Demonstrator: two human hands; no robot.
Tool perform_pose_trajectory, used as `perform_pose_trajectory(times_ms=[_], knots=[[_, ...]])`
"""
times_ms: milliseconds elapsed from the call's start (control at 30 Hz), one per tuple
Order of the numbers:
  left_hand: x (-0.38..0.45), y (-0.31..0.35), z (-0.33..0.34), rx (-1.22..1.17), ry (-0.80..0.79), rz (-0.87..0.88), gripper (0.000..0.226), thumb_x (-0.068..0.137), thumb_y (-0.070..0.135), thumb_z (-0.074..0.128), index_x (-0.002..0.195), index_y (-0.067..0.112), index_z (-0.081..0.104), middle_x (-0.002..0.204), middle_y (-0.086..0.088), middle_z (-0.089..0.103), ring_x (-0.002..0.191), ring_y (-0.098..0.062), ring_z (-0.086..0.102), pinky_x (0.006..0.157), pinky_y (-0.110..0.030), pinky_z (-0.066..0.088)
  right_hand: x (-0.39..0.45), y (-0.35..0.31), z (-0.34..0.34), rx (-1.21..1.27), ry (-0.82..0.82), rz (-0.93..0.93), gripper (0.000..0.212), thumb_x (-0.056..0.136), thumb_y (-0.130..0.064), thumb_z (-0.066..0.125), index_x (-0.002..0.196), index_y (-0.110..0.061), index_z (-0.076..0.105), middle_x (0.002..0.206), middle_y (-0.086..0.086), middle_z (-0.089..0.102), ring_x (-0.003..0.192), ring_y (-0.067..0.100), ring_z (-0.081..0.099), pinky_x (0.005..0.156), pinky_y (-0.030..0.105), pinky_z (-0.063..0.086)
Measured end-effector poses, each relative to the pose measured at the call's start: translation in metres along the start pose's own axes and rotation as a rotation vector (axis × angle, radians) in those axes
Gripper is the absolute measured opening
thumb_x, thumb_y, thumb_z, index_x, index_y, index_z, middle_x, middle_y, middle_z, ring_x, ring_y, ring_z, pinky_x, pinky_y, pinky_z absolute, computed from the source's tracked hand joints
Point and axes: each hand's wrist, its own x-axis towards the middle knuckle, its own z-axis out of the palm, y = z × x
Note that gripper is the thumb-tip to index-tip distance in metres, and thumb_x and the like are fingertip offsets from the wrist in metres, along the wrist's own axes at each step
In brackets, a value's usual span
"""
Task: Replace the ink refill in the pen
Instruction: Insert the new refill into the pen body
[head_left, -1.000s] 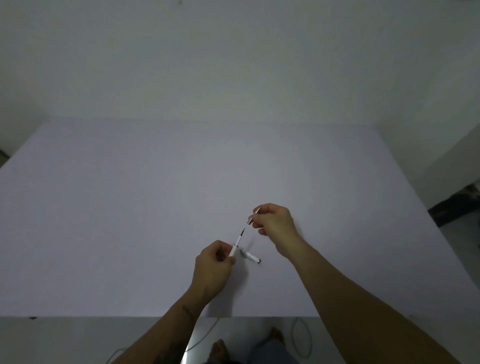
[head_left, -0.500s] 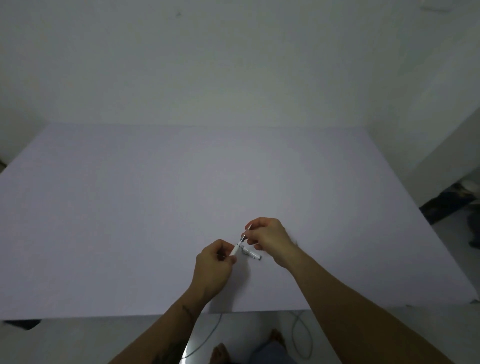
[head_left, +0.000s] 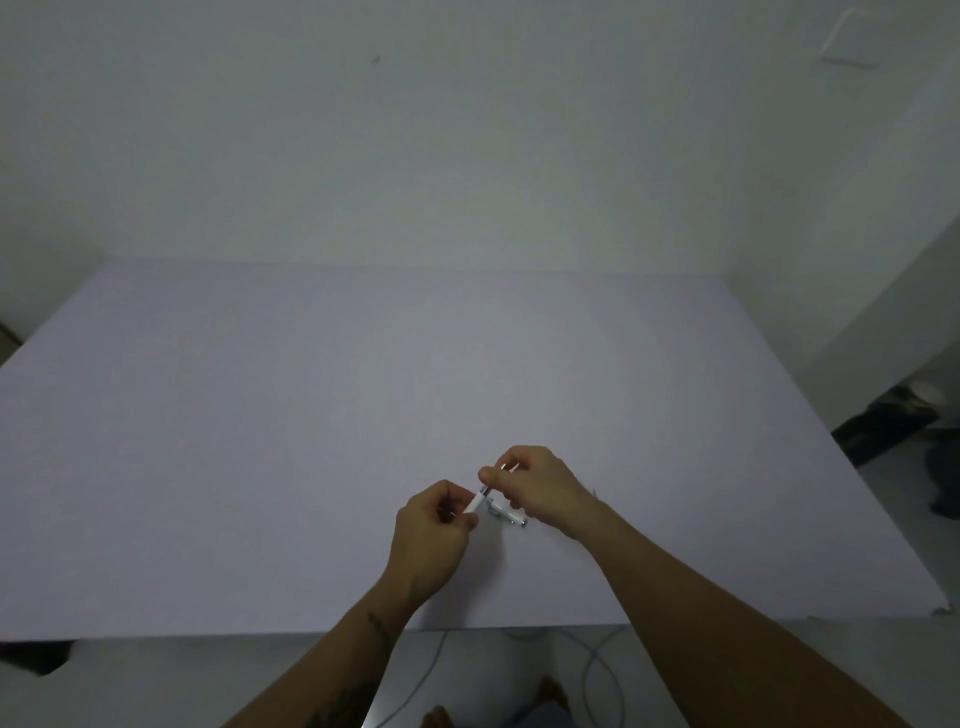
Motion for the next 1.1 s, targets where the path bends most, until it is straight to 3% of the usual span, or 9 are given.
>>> perform_pose_trajectory(times_ms=[100, 200, 367, 500, 633, 700, 833, 900, 1100], knots=[[-0.001, 0.002, -0.002, -0.011, 0.011, -0.007, 0.018, 0.080, 0.009, 0.072, 0.077, 0.026, 0.067, 0.070, 0.005, 0.063, 0.063, -0.010, 0.057, 0.058, -0.018, 0.045, -0.001, 0.002, -0.003, 0.229, -0.034, 0.044, 0.011, 0.083, -0.015, 0.071, 0.093, -0.013, 0.074, 0.084, 0.006, 0.068, 0.068, 0.016, 0.061, 0.060, 0.027, 0.049], [-0.003, 0.004, -0.002, -0.021, 0.016, -0.009, 0.018, 0.080, 0.010, 0.072, 0.077, 0.027, 0.066, 0.070, 0.005, 0.063, 0.064, -0.010, 0.057, 0.057, -0.018, 0.045, -0.002, 0.004, -0.002, 0.336, -0.075, 0.076, 0.013, 0.083, -0.003, 0.068, 0.086, -0.012, 0.078, 0.082, 0.008, 0.069, 0.068, 0.017, 0.061, 0.060, 0.026, 0.050], [-0.006, 0.004, -0.001, -0.028, 0.000, 0.001, 0.017, 0.081, 0.008, 0.070, 0.078, 0.025, 0.067, 0.070, 0.004, 0.063, 0.064, -0.011, 0.057, 0.058, -0.020, 0.047, -0.007, 0.005, 0.004, 0.388, -0.073, 0.082, 0.002, 0.085, -0.007, 0.068, 0.085, -0.007, 0.070, 0.077, 0.012, 0.065, 0.062, 0.017, 0.058, 0.050, 0.023, 0.047], [-0.005, 0.006, 0.001, -0.024, -0.004, 0.008, 0.016, 0.083, 0.009, 0.070, 0.080, 0.024, 0.066, 0.073, 0.004, 0.064, 0.067, -0.013, 0.059, 0.058, -0.017, 0.045, -0.009, 0.007, 0.003, 0.425, -0.071, 0.070, 0.013, 0.086, -0.006, 0.067, 0.093, -0.013, 0.075, 0.080, 0.007, 0.071, 0.066, 0.016, 0.061, 0.054, 0.022, 0.051], [-0.004, 0.010, 0.003, -0.030, -0.025, 0.011, 0.014, 0.082, 0.008, 0.070, 0.081, 0.022, 0.067, 0.074, 0.001, 0.065, 0.068, -0.014, 0.059, 0.060, -0.020, 0.047, -0.010, 0.007, 0.001, 0.370, -0.006, 0.065, 0.008, 0.085, -0.010, 0.070, 0.077, -0.010, 0.072, 0.076, 0.008, 0.066, 0.066, 0.018, 0.058, 0.059, 0.029, 0.050], [-0.005, 0.011, 0.005, -0.029, -0.037, 0.013, 0.013, 0.082, 0.007, 0.069, 0.083, 0.019, 0.068, 0.075, 0.001, 0.065, 0.069, -0.014, 0.059, 0.061, -0.020, 0.047, -0.010, 0.008, 0.003, 0.343, 0.026, 0.079, 0.017, 0.085, -0.017, 0.072, 0.070, -0.012, 0.064, 0.070, 0.006, 0.062, 0.063, 0.018, 0.056, 0.059, 0.031, 0.049], [-0.005, 0.015, 0.006, -0.033, -0.043, 0.017, 0.012, 0.082, 0.007, 0.069, 0.084, 0.019, 0.068, 0.076, 0.001, 0.065, 0.071, -0.015, 0.060, 0.062, -0.020, 0.048, -0.015, 0.007, 0.002, 0.421, -0.039, 0.099, 0.006, 0.088, -0.016, 0.068, 0.091, -0.012, 0.072, 0.079, 0.005, 0.067, 0.069, 0.017, 0.060, 0.058, 0.026, 0.051], [-0.004, 0.016, 0.006, -0.037, -0.046, 0.016, 0.012, 0.083, 0.007, 0.069, 0.084, 0.018, 0.068, 0.077, 0.001, 0.065, 0.070, -0.015, 0.060, 0.061, -0.019, 0.047, -0.015, 0.008, 0.000, 0.466, -0.046, 0.091, 0.013, 0.088, -0.008, 0.065, 0.095, -0.012, 0.075, 0.083, 0.005, 0.070, 0.073, 0.018, 0.062, 0.060, 0.025, 0.052], [-0.005, 0.012, 0.004, -0.027, -0.046, 0.011, 0.013, 0.082, 0.009, 0.070, 0.083, 0.022, 0.067, 0.078, 0.003, 0.065, 0.073, -0.015, 0.061, 0.062, -0.019, 0.048, -0.014, 0.006, 0.006, 0.358, 0.000, 0.071, 0.020, 0.087, -0.018, 0.071, 0.069, -0.014, 0.062, 0.066, 0.004, 0.060, 0.058, 0.014, 0.056, 0.051, 0.024, 0.048]])
